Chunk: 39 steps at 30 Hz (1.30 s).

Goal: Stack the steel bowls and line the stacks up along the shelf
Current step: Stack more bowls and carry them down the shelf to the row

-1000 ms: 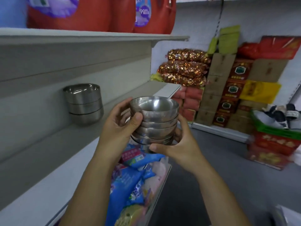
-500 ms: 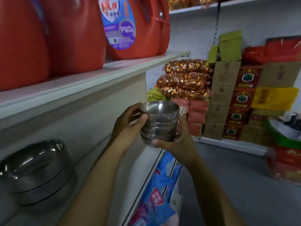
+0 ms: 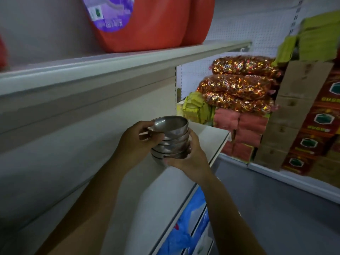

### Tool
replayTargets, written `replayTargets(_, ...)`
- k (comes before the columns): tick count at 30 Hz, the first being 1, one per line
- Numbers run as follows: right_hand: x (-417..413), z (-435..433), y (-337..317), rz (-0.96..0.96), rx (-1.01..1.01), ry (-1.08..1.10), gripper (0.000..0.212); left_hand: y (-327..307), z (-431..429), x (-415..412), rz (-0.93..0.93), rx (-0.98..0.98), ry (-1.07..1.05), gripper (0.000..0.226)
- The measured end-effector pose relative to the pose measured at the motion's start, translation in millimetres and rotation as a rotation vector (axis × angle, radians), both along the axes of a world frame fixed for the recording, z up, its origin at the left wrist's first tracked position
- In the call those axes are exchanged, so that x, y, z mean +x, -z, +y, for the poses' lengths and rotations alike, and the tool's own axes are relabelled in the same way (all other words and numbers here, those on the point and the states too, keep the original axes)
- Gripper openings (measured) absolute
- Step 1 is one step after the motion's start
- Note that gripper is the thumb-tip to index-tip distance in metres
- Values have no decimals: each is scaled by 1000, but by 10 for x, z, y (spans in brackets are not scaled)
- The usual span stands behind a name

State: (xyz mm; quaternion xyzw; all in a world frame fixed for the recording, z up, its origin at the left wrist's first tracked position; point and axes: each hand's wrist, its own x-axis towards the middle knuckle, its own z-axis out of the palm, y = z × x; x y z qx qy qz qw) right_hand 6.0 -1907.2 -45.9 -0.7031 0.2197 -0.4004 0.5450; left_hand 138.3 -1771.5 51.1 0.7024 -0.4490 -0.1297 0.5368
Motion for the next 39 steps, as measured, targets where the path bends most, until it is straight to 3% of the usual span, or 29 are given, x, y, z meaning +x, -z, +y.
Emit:
replayTargets(4,187,-469,14,21,-37,-46,120,86,-492,101,-14,-33,-79,42)
replayTargets(7,348,-771,-18,1,-150,-29,71,96,-815,212,-60,-5,-113,48)
replayTargets(8,393,-883,-52,-3,-105,-32,63,102,-930,255,-94,7,-128,50)
replayTargets(12,625,-1248,-4,65,2,-93,102,68,-1247,410,-252,67,-162,42)
replayTargets(15,771,-1387,-69,107,3,-97,113,38,-1380,520,-334,103,-144,37)
replayTargets(27,859,-1488,-2,131,-91,16,105,35,-1436,637,-364,180,-108,57)
replayTargets(30,813,-1415,-26,192,-206,56,106,26,-1341,622,-375,191,-110,58)
replayTargets(32,779,-1418,-43,258,-323,4,96,32,-1222,600,-387,204,-127,58)
replayTargets(34,739,-1428,-27,196,-263,-113,80,39,-1063,571,-389,217,-158,58)
replayTargets(35,690,-1416,-55,102,-149,-143,85,38,-971,552,-387,223,-169,58)
replayTargets(36,611,-1311,-95,92,-164,-141,92,31,-868,527,-385,227,-175,59)
replayTargets(39,379,-986,-161,211,-157,-69,103,-1,-529,424,-399,228,-198,63)
